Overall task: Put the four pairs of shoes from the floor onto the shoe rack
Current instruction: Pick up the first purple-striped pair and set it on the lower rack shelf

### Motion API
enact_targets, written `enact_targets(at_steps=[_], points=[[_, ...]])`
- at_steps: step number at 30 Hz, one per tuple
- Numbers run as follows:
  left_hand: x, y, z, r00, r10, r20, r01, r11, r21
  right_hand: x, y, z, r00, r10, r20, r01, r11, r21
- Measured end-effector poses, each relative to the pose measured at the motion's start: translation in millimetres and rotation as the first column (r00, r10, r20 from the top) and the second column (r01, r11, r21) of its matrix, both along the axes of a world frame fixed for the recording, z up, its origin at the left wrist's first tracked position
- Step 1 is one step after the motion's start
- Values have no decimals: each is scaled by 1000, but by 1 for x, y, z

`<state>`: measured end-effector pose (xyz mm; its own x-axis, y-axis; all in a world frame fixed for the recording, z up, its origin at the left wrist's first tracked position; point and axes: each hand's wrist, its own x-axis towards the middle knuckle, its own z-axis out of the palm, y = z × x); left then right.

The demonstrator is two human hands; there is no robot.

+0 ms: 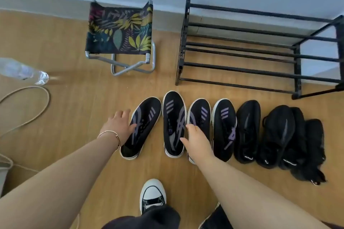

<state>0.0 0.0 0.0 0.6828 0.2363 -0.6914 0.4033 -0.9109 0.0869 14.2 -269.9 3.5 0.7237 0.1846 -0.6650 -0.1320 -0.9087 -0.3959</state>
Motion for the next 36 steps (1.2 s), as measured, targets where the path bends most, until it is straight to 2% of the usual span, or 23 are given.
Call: enact_targets(at_steps=[8, 15, 21, 29, 36], points=[[-11, -6, -83, 968, 250, -2, -250, 965, -76, 1, 13, -77, 946, -311, -90, 313, 950, 6], [-22, -6, -113, 869, 491, 62, -482, 868, -119, 10, 27, -98, 872, -486, -63, 487, 873, 5], [-23, -14, -121, 724, 689, 29, -658, 703, -271, 14, 31, -106, 881, -467, -80, 471, 881, 44], [-24, -13, -123, 646, 763, 24, -714, 615, -335, 17, 30, -110, 855, -512, -77, 517, 853, 75], [-22, -2, -121, 655, 754, -47, -710, 593, -381, 15, 28, -108, 844, -534, -42, 534, 834, 139]])
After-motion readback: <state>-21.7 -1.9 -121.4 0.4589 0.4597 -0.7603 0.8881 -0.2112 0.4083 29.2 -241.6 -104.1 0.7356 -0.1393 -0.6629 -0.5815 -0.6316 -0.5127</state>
